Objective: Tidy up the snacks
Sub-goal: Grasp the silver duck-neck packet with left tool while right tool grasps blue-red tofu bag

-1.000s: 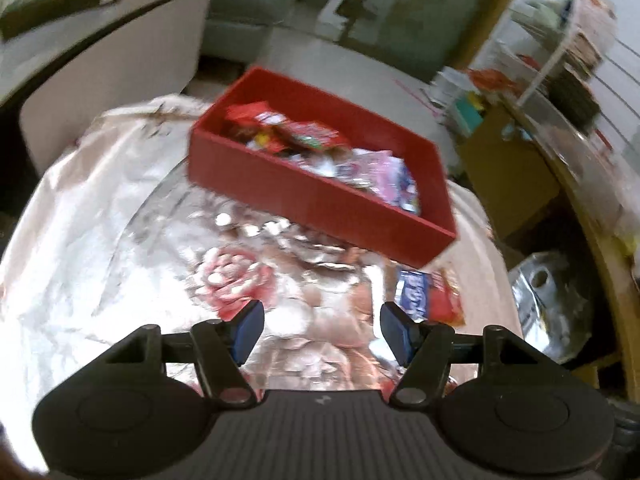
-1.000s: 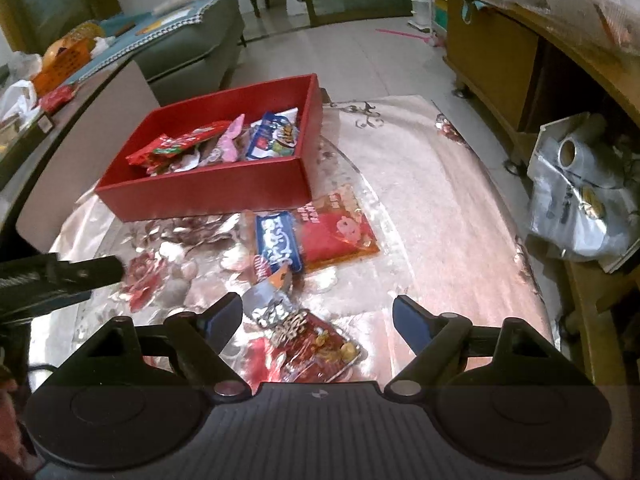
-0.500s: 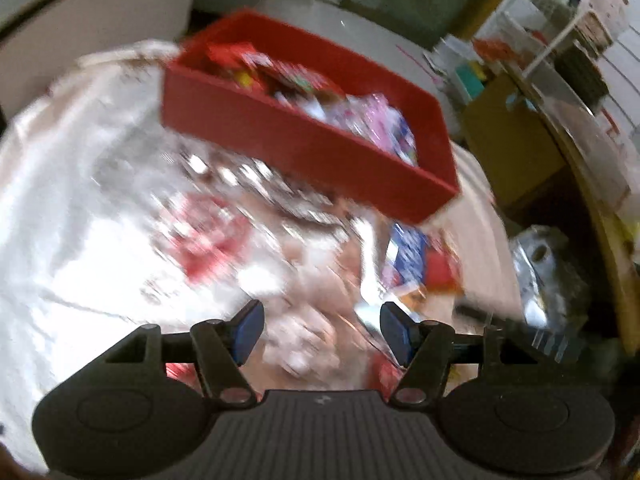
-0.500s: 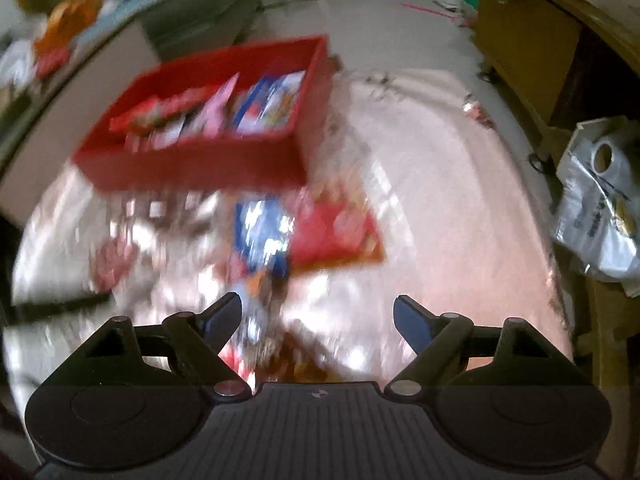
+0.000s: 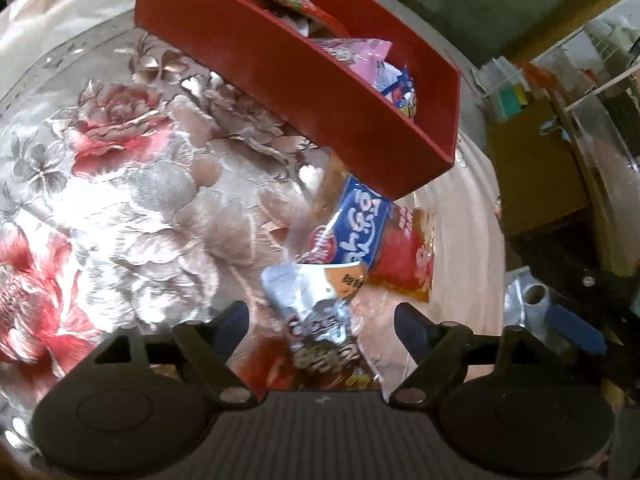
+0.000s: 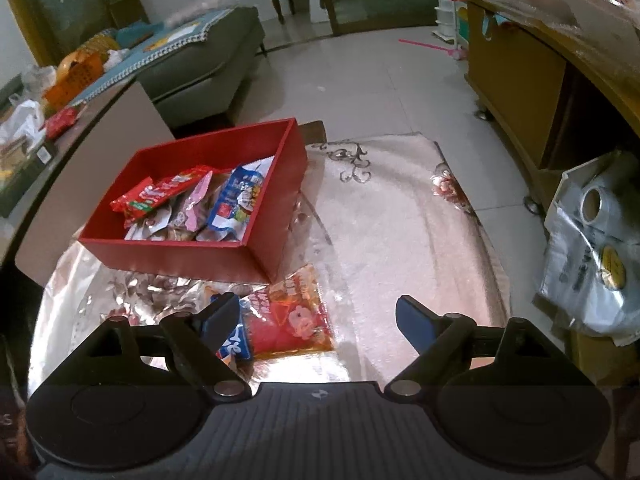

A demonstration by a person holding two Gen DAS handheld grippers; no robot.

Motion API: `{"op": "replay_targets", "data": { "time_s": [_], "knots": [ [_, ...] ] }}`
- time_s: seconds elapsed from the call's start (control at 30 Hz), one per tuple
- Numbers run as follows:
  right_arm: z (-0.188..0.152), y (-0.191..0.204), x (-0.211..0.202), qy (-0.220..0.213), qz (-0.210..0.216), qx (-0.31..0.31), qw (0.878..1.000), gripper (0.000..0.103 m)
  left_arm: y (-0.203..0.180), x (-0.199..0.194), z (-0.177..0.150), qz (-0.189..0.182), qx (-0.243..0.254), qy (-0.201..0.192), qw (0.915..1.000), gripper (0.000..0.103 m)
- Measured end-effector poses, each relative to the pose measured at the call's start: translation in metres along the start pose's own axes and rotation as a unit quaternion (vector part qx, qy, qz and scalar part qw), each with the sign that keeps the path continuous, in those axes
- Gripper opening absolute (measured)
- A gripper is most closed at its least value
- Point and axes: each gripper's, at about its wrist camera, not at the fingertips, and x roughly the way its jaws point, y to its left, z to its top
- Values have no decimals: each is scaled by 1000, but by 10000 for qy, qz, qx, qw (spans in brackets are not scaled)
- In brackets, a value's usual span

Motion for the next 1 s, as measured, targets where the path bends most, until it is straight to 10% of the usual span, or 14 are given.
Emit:
{"op": "replay_targets", "data": {
  "time_s": [0.23, 0.37, 0.63, 1.0],
  "knots": [
    [-3, -21, -5, 62, 193, 91, 9998, 90, -42, 11, -39, 1183, 1225, -629, 9834, 61],
    [-9, -19, -8, 78, 71, -304, 9995, 90, -30, 2, -40, 1290, 1898, -601, 9715, 33],
    [-3, 8, 14, 234, 289, -1519, 9877, 89, 29, -29, -28, 1299, 2624, 144, 9561, 33],
    [14, 81, 92, 1107, 521, -4314, 8938, 90, 74, -45, -8, 212, 2118, 461, 9760, 33]
  ]
}}
